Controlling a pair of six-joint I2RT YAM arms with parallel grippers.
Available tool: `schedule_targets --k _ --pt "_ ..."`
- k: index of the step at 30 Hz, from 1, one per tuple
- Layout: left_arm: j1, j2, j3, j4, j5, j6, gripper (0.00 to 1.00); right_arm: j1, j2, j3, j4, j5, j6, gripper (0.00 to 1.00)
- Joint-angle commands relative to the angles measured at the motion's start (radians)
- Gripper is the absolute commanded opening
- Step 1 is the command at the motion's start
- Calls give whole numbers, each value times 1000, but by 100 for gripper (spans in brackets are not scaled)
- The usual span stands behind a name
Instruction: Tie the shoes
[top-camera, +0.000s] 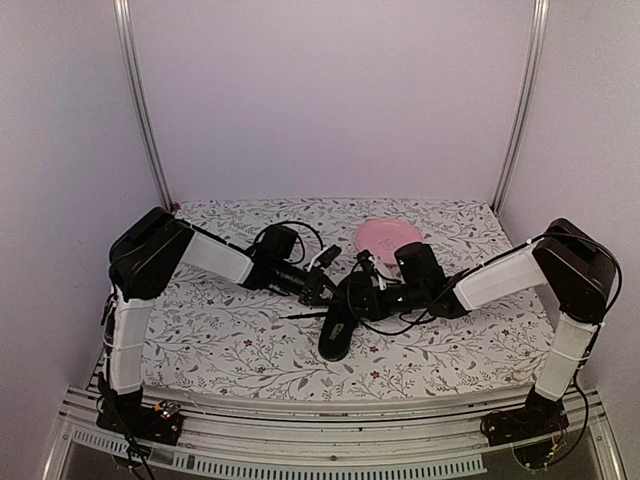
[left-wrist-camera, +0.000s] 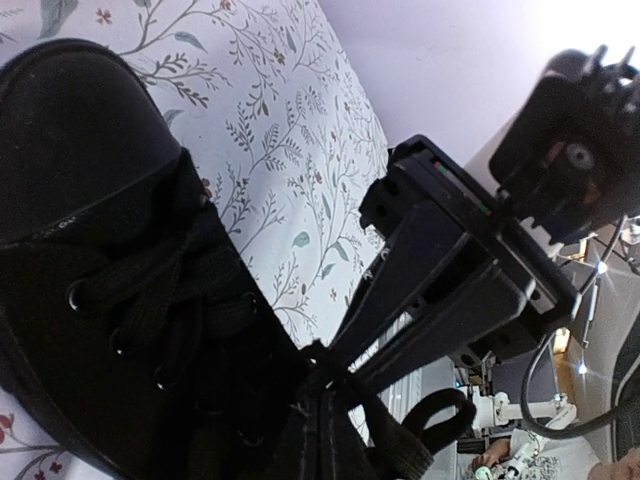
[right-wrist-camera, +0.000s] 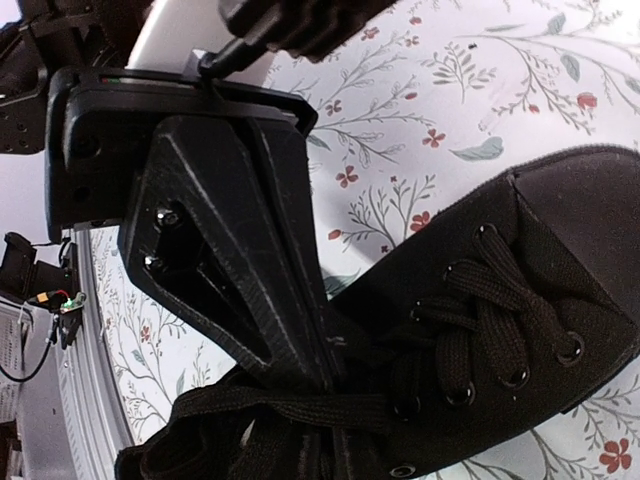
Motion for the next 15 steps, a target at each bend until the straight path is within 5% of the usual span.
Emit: schedule_targets --k 1,10,15 --pt "13 -36 -39 76 -31 -31 0 2 -37 -20 19 31 -5 15" --pt "20 -41 -55 100 -31 -46 0 -17 -220 -115 7 53 -45 55" --pt "20 -43 -56 101 -35 -46 0 -14 -217 -66 4 33 -55 58"
